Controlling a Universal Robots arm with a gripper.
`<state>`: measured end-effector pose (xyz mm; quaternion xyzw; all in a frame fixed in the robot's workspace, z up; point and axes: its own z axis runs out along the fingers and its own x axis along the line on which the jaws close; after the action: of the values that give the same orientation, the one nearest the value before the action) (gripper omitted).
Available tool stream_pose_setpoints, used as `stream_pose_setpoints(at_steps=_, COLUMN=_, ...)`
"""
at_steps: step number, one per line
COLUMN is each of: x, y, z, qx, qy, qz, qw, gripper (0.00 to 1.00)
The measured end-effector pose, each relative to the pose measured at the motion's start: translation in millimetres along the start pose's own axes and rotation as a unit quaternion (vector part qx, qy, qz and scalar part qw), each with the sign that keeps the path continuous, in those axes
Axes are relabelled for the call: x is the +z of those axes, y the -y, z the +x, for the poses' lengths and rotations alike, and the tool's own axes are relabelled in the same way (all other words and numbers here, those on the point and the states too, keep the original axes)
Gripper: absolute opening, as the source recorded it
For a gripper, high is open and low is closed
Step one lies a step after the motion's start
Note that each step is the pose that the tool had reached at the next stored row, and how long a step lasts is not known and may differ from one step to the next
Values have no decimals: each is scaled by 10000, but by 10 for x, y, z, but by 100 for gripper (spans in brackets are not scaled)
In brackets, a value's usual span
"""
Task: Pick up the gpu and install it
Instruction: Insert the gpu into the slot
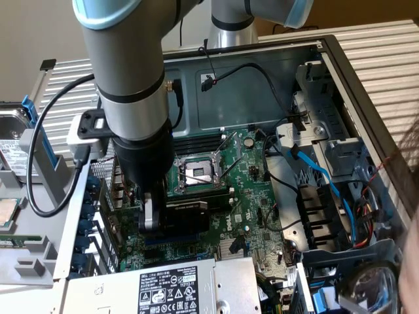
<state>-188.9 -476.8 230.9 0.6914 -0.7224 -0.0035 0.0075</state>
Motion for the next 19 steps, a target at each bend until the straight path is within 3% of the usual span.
stream_pose_setpoints(at_steps=19, x=35, y=-8, z=0, qx=0, qy=0, qz=0, qw=10000, gripper=29)
